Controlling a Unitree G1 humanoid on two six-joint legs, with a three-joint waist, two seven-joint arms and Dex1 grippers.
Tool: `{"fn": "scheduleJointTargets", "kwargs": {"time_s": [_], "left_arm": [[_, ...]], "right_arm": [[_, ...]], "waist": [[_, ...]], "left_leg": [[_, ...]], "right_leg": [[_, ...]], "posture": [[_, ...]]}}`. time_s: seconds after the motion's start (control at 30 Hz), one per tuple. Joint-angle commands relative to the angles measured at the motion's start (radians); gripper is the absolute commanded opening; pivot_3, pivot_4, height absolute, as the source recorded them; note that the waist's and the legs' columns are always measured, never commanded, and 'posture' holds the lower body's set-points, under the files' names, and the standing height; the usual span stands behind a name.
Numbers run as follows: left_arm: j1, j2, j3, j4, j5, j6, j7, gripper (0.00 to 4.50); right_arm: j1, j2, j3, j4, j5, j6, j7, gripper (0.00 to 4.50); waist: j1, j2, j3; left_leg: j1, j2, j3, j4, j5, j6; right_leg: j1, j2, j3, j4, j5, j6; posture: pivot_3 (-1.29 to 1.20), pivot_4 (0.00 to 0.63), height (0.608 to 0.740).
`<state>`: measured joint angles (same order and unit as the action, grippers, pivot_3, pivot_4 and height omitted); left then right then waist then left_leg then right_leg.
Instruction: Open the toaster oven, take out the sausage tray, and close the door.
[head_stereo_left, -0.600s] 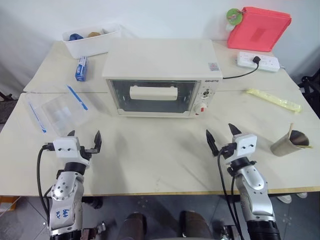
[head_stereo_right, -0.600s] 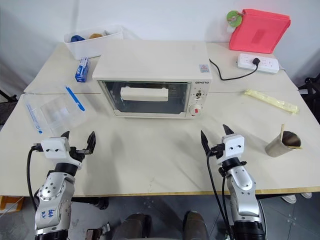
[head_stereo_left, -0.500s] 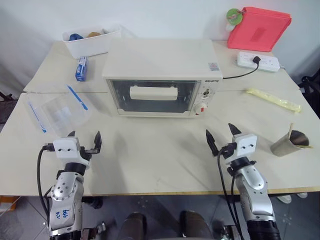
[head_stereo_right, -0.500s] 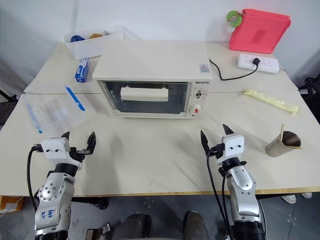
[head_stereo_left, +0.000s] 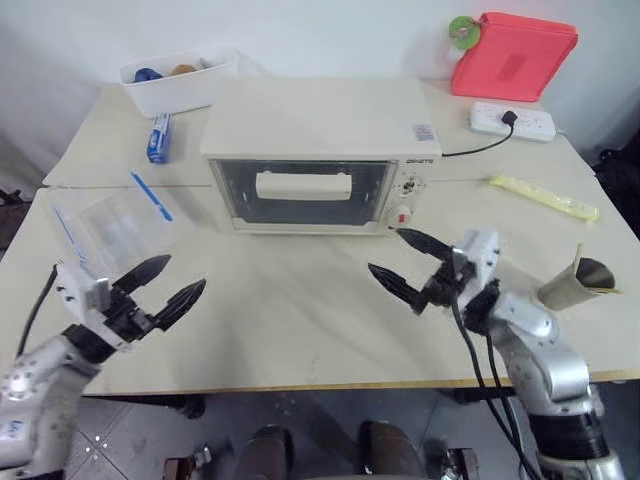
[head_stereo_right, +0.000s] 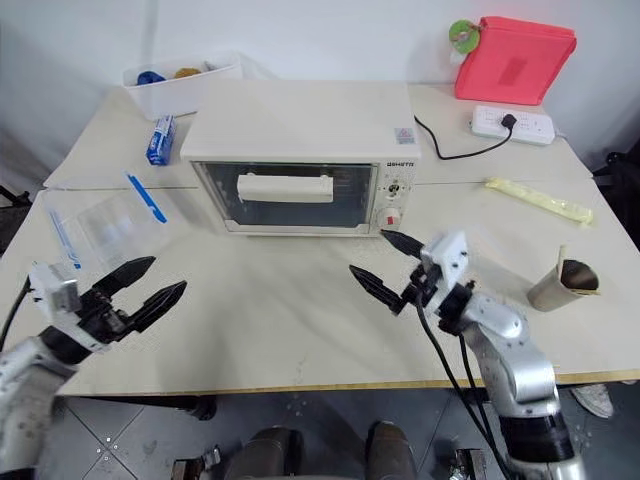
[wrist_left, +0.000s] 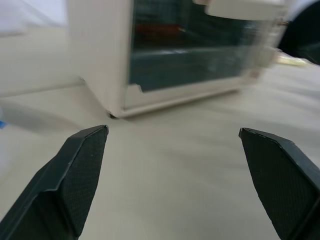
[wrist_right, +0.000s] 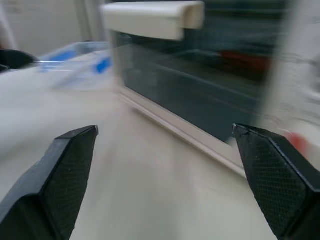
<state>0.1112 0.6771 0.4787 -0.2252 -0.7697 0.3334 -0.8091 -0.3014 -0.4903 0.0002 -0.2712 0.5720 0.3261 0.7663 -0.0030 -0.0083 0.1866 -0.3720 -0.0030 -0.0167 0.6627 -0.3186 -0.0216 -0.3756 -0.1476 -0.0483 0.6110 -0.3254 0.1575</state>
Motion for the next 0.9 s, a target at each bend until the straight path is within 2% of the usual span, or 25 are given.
{"fn": "scheduleJointTargets", "kwargs": {"time_s": [0.03, 0.2, 0.53, 0.7, 0.83, 0.9], "left_arm": [[-0.019, 0.047, 0.018, -0.002, -0.085, 0.073, -0.097, 4.46], [-0.025, 0.001, -0.009, -0.053, -0.09, 0.1, -0.059, 4.46], [0.022, -0.059, -0.01, -0.11, -0.064, 0.091, -0.002, 4.46], [-0.012, -0.062, 0.017, -0.066, -0.08, 0.1, 0.027, 4.46], [-0.071, -0.053, 0.034, -0.007, -0.058, 0.083, 0.051, 4.46], [-0.115, -0.048, 0.044, 0.027, -0.069, 0.085, 0.052, 4.07]], "right_arm": [[-0.101, 0.015, 0.033, 0.018, 0.006, 0.049, 0.021, 4.5], [-0.219, 0.103, 0.052, 0.119, -0.037, 0.013, 0.006, 4.5], [-0.286, 0.163, 0.074, 0.161, -0.058, -0.043, 0.077, 4.5], [-0.265, 0.098, 0.146, 0.131, -0.121, -0.11, 0.218, 4.5], [-0.231, 0.061, 0.171, 0.122, -0.163, -0.167, 0.276, 4.5], [-0.221, 0.059, 0.172, 0.123, -0.181, -0.206, 0.289, 4.5]], "waist": [[0.002, 0.0, 0.0], [-0.002, 0.0, 0.0], [-0.004, 0.0, 0.0], [-0.003, 0.0, 0.0], [-0.005, 0.0, 0.0], [-0.005, 0.0, 0.0]], "left_leg": [[0.0, 0.0, 0.0, 0.0, 0.0, 0.0], [-0.001, 0.0, 0.0, -0.001, -0.002, 0.0], [-0.001, 0.0, 0.002, 0.0, -0.004, -0.001], [-0.001, 0.001, 0.003, 0.0, -0.004, -0.001], [-0.001, 0.001, 0.003, 0.0, -0.004, -0.001], [-0.001, 0.001, 0.004, 0.0, -0.004, -0.001]], "right_leg": [[0.0, 0.0, 0.0, 0.0, 0.0, 0.0], [-0.001, 0.0, -0.001, 0.001, 0.001, 0.001], [-0.001, 0.0, -0.004, 0.001, 0.001, 0.001], [-0.001, 0.0, -0.003, 0.001, 0.001, 0.001], [-0.002, 0.0, -0.004, 0.001, 0.001, 0.001], [-0.002, 0.0, -0.004, 0.001, 0.001, 0.001]], "posture": [[0.0, 0.15, 0.74], [0.0, 0.15, 0.74], [0.0, 0.15, 0.74], [0.0, 0.15, 0.74], [0.0, 0.15, 0.74], [0.0, 0.15, 0.74]]}}
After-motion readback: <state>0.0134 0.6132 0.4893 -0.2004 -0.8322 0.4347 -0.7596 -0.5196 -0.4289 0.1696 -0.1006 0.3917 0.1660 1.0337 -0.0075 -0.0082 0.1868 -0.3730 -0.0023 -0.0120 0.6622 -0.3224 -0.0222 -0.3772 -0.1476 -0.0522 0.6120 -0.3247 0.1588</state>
